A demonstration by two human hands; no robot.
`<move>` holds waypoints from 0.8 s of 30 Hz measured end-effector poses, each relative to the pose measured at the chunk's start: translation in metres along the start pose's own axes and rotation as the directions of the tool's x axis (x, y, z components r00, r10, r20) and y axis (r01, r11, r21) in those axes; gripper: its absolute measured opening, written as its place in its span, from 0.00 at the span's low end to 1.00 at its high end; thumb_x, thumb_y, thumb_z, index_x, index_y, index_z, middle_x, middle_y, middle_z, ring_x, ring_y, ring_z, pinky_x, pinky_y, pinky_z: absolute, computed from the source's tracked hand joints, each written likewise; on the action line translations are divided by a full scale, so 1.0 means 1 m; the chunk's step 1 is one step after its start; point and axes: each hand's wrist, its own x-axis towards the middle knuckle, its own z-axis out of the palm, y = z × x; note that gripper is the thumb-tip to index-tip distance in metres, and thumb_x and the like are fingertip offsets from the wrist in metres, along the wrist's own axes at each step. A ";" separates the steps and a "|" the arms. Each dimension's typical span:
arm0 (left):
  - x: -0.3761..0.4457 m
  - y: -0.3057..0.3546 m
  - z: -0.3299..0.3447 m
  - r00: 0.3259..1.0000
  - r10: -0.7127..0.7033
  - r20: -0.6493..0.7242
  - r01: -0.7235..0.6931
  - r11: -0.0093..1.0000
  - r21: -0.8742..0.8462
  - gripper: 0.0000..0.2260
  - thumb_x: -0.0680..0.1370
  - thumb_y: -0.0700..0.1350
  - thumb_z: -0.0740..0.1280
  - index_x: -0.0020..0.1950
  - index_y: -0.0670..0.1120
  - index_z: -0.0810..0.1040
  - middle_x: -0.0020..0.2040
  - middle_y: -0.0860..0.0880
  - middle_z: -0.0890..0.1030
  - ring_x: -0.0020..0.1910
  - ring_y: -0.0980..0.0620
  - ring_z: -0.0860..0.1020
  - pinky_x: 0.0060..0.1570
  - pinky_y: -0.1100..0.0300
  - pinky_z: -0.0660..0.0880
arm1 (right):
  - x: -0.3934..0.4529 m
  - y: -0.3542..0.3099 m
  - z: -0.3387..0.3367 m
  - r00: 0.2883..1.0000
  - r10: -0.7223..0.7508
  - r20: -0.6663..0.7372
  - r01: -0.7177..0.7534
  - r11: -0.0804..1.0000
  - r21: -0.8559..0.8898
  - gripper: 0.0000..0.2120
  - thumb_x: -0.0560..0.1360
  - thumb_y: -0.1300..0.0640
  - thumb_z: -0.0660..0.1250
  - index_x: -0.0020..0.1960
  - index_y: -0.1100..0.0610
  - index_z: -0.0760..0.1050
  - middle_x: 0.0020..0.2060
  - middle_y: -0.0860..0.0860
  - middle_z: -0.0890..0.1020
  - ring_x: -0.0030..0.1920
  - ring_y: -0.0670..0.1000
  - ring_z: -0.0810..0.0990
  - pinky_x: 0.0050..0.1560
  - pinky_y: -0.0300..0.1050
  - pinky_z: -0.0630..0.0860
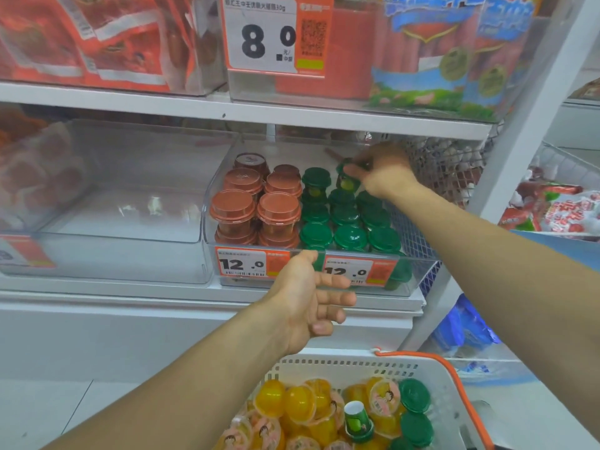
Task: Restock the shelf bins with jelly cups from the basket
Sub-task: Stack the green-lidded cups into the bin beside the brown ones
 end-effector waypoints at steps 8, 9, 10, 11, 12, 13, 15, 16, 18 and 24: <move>0.010 -0.002 0.001 1.000 0.002 -0.018 -0.001 0.999 0.049 0.25 0.84 0.58 0.52 0.51 0.40 0.78 0.35 0.43 0.82 0.26 0.50 0.72 0.20 0.64 0.58 | 0.022 0.011 0.027 0.995 0.007 0.095 -0.007 1.000 -0.009 0.14 0.80 0.52 0.67 0.62 0.56 0.81 0.69 0.50 0.76 0.68 0.54 0.75 0.67 0.41 0.67; 0.010 -0.002 -0.001 1.000 0.001 -0.026 0.000 0.999 0.050 0.25 0.84 0.58 0.52 0.50 0.40 0.79 0.35 0.43 0.82 0.25 0.50 0.72 0.20 0.64 0.58 | 0.021 0.012 0.030 0.995 0.004 0.101 -0.003 1.000 -0.014 0.13 0.80 0.52 0.67 0.62 0.56 0.81 0.69 0.49 0.76 0.67 0.54 0.75 0.65 0.40 0.67; 0.011 -0.003 -0.002 0.999 0.000 -0.033 0.001 0.999 0.049 0.25 0.84 0.57 0.52 0.50 0.40 0.79 0.36 0.43 0.82 0.25 0.50 0.72 0.19 0.64 0.58 | 0.020 0.013 0.032 0.996 0.013 0.089 -0.012 1.000 -0.006 0.13 0.80 0.52 0.67 0.61 0.56 0.81 0.69 0.49 0.76 0.66 0.53 0.76 0.65 0.39 0.67; 0.011 -0.003 -0.003 0.999 0.001 -0.040 0.001 0.999 0.048 0.25 0.84 0.57 0.52 0.50 0.40 0.79 0.36 0.43 0.82 0.25 0.50 0.72 0.19 0.64 0.58 | 0.020 0.015 0.034 0.997 0.029 0.071 -0.030 0.999 0.013 0.13 0.79 0.52 0.68 0.61 0.55 0.81 0.67 0.50 0.78 0.65 0.53 0.77 0.65 0.41 0.68; 0.011 -0.004 -0.005 0.999 0.003 -0.047 0.000 0.999 0.048 0.25 0.84 0.57 0.52 0.50 0.40 0.79 0.36 0.43 0.82 0.25 0.50 0.72 0.19 0.64 0.58 | 0.020 0.016 0.036 0.997 0.047 0.055 -0.049 0.998 0.036 0.14 0.79 0.52 0.69 0.61 0.55 0.81 0.65 0.50 0.79 0.63 0.53 0.78 0.66 0.42 0.69; 0.012 -0.004 -0.005 0.999 0.005 -0.053 -0.002 0.999 0.051 0.25 0.84 0.57 0.52 0.49 0.40 0.79 0.36 0.42 0.83 0.25 0.50 0.72 0.19 0.64 0.58 | 0.020 0.017 0.037 0.998 0.053 0.037 -0.055 0.997 0.055 0.14 0.78 0.52 0.69 0.61 0.56 0.82 0.64 0.51 0.80 0.63 0.53 0.78 0.67 0.42 0.70; 0.012 -0.005 -0.005 0.998 0.018 -0.065 -0.014 0.998 0.058 0.24 0.85 0.56 0.52 0.48 0.40 0.79 0.36 0.43 0.83 0.25 0.50 0.71 0.20 0.64 0.58 | 0.019 0.018 0.039 0.998 0.060 0.023 -0.061 0.996 0.071 0.15 0.77 0.53 0.70 0.62 0.56 0.82 0.63 0.52 0.81 0.62 0.53 0.79 0.67 0.42 0.70; 0.012 -0.005 -0.004 0.997 0.032 -0.073 -0.028 0.998 0.058 0.24 0.85 0.55 0.52 0.48 0.40 0.79 0.35 0.43 0.82 0.25 0.50 0.71 0.20 0.64 0.58 | 0.019 0.018 0.039 0.998 0.064 0.030 -0.066 0.996 0.068 0.15 0.78 0.53 0.70 0.62 0.56 0.81 0.64 0.52 0.80 0.62 0.53 0.79 0.66 0.42 0.70; 0.014 -0.007 -0.003 0.993 0.071 -0.098 -0.066 0.996 0.058 0.22 0.85 0.53 0.53 0.47 0.39 0.78 0.33 0.44 0.81 0.25 0.50 0.71 0.20 0.64 0.57 | 0.017 0.016 0.036 0.998 0.049 0.037 -0.050 0.998 0.037 0.17 0.78 0.51 0.69 0.65 0.55 0.80 0.66 0.52 0.78 0.64 0.54 0.78 0.65 0.43 0.70; 0.016 -0.021 -0.001 0.977 0.163 -0.140 -0.120 0.955 0.272 0.13 0.82 0.46 0.58 0.45 0.41 0.76 0.32 0.46 0.79 0.24 0.51 0.69 0.22 0.64 0.58 | -0.036 -0.007 -0.001 0.990 -0.129 -0.060 0.136 0.981 0.139 0.11 0.80 0.51 0.67 0.54 0.56 0.84 0.48 0.51 0.86 0.39 0.46 0.80 0.45 0.38 0.75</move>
